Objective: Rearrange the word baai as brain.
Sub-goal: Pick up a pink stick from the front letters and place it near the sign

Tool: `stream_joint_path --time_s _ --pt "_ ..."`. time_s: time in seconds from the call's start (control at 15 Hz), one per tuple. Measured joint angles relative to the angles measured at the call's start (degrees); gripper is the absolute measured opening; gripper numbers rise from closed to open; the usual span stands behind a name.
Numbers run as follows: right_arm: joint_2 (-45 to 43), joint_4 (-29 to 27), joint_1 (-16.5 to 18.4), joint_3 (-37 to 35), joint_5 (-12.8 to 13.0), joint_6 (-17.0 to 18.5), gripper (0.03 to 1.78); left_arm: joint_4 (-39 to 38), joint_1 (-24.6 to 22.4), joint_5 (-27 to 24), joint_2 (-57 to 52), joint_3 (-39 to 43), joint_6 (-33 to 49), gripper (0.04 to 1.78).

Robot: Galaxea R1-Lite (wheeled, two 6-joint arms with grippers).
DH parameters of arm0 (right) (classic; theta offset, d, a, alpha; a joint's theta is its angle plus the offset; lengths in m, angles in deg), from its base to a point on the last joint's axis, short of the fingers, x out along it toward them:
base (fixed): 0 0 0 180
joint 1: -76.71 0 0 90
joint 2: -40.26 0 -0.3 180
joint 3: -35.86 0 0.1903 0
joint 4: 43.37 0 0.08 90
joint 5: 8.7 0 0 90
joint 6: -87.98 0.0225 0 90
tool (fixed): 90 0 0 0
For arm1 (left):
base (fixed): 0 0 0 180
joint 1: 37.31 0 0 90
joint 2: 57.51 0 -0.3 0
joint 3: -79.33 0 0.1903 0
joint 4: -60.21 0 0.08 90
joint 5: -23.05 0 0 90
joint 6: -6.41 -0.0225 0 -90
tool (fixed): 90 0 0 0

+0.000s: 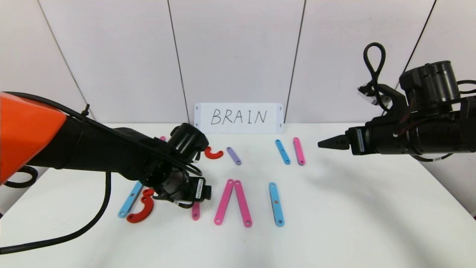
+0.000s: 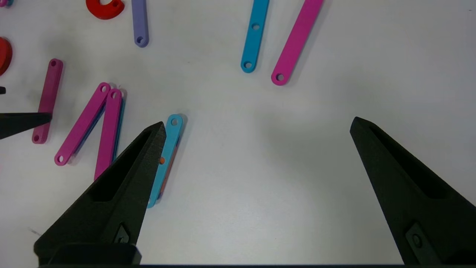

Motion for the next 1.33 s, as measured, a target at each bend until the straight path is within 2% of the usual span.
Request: stream_joint_path --time_s 0.2,0.33,0.47,0.73,0.87,1.33 --pt "0.0 0.0 0.0 0.0 0.0 -0.1 1.73 -0.1 0.0 0.1 1.3 -0.2 0.4 1.70" --pt "0.1 0.0 0.0 -0.1 0.0 -0.1 1.73 -0.2 -0.1 0.1 1.9 -0.3 0.4 1.54" --pt "0.1 0.0 0.0 -0.2 0.0 -0.1 1.73 -0.2 -0.1 0.1 2.3 -0.5 0.5 1.30" --pt "-0.1 0.0 -0.2 -0.5 -0.1 -0.2 1.73 -0.2 -0.1 0.1 2.8 -0.5 0.5 0.56" --pt "-0.4 -0.1 -0.4 -0.5 0.0 -0.2 1.73 -0.3 -0.1 0.1 3.0 -0.5 0.5 0.32" --pt "-0.7 0.0 -0.2 -0.5 -0.1 0.0 1.73 -0.1 -0.1 0.1 0.6 -0.9 -0.3 0.27"
